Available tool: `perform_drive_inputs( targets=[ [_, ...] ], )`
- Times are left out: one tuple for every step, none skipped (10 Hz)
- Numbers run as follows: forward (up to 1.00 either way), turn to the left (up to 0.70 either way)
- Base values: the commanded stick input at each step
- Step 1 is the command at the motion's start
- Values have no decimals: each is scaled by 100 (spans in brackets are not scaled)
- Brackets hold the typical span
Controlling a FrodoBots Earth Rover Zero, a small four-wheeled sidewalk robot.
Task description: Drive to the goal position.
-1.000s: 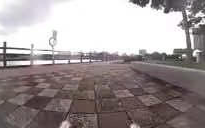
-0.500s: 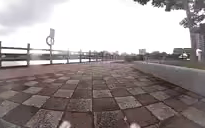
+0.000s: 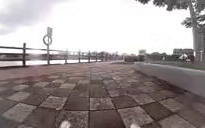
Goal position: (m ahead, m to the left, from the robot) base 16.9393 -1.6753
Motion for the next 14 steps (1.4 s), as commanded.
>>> perform_drive_inputs(
  targets=[
    [70, 0],
    [70, 0],
    [70, 0],
    [70, 0],
    [70, 0],
    [70, 0],
    [70, 0],
    [70, 0],
    [70, 0],
    [70, 0],
    [70, 0],
    [70, 0],
    [70, 0],
    [70, 0]
  ],
)
